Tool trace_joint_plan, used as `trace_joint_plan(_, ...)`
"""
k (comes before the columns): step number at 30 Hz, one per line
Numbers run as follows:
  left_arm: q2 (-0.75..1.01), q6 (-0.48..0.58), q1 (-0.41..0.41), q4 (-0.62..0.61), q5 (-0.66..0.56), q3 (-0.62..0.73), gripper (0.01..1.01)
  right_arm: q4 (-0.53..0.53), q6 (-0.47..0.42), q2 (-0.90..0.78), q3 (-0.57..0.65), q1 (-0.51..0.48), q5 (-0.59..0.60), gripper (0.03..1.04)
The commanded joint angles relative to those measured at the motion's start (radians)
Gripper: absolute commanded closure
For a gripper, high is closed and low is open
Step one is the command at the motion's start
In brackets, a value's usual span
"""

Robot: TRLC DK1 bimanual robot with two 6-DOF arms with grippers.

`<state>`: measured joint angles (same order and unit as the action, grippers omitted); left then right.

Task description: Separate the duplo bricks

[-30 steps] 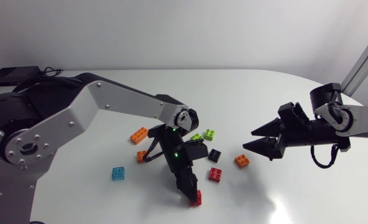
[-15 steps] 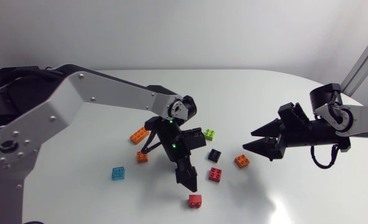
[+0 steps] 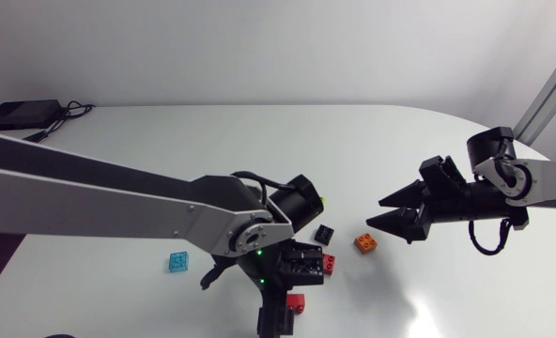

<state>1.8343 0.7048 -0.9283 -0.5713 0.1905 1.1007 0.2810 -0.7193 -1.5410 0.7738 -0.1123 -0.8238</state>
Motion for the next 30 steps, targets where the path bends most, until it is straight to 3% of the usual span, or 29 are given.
trace_joint_plan(1, -0.026, -0.033, -0.012, 0.025, -0.029, -0.024, 0.105, -0.002, -0.022, -0.018, -0.025, -0.001, -0.009, 0.07)
trace_joint_plan(9, -0.038, -0.037, -0.027, 0.047, -0.057, -0.028, 0.216, -0.003, -0.028, -0.011, -0.034, -0.006, -0.009, 0.07)
trace_joint_plan(13, -0.037, -0.041, -0.033, 0.047, -0.057, -0.032, 0.421, -0.003, -0.031, -0.01, -0.038, -0.009, -0.012, 0.07)
trace_joint_plan(20, -0.04, -0.041, -0.043, 0.045, -0.056, -0.039, 0.564, -0.003, -0.037, -0.01, -0.042, -0.013, -0.015, 0.08)
trace_joint_plan(30, -0.04, -0.041, -0.052, 0.044, -0.052, -0.05, 0.61, 0.001, -0.042, -0.005, -0.044, -0.021, -0.018, 0.07)
